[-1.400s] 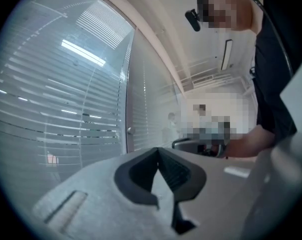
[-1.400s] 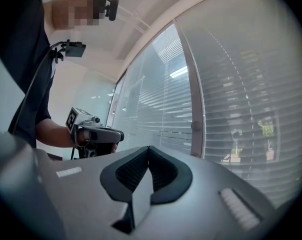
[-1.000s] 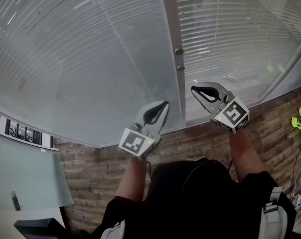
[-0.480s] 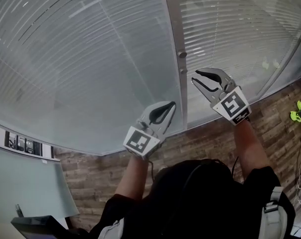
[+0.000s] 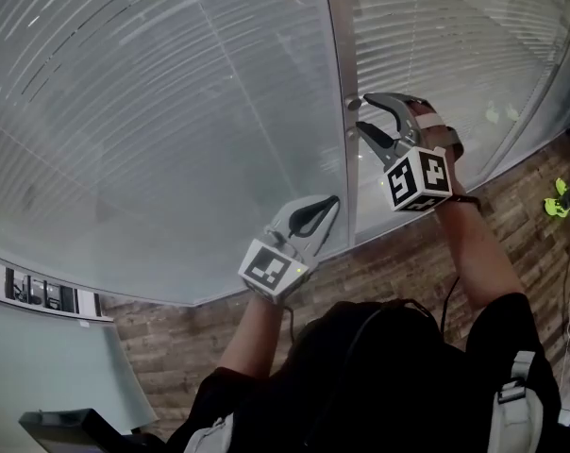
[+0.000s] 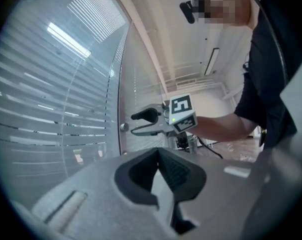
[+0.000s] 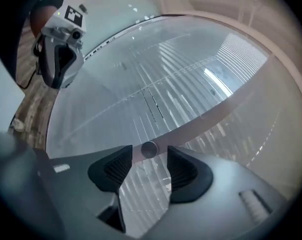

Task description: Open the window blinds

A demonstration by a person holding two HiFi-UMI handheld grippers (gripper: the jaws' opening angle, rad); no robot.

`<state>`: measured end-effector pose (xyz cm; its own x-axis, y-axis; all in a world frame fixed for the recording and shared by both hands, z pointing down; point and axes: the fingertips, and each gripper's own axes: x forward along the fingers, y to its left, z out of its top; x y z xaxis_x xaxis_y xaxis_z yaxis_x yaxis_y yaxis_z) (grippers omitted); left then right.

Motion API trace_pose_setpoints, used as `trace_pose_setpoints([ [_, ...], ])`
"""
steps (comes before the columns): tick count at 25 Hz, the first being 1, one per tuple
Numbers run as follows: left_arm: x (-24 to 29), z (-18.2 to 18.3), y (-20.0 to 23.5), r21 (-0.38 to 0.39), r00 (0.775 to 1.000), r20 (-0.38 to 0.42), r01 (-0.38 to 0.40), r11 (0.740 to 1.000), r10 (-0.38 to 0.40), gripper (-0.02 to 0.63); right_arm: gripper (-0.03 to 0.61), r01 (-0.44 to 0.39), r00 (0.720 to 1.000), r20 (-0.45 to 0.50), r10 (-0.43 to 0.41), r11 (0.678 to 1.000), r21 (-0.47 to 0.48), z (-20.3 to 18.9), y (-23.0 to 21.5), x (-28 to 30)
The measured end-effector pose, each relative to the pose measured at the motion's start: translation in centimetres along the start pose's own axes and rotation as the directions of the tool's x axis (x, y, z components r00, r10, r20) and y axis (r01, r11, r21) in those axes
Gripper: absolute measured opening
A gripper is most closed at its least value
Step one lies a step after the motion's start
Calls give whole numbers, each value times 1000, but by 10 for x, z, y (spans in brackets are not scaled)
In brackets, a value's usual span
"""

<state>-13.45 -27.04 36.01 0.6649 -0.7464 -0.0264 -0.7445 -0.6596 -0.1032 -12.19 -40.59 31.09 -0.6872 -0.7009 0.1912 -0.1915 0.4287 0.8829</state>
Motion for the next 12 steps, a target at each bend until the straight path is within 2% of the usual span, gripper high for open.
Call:
trace_pose_setpoints([
  [3,-2,-1,8,-3,1000,8,15,1000,-15,5,218,37,997,-63,-43,995,-98,0,-1,16],
  [5,-1,0,9,1,1000,4,30,1000,-30,5,218,51,994,-94,-64,990,-131,-3,-3,20],
  [12,-6,1,9,-12,999,19,43,999,-42,5,193,74,988,-121,-92,986,-146,-6,-1,26],
])
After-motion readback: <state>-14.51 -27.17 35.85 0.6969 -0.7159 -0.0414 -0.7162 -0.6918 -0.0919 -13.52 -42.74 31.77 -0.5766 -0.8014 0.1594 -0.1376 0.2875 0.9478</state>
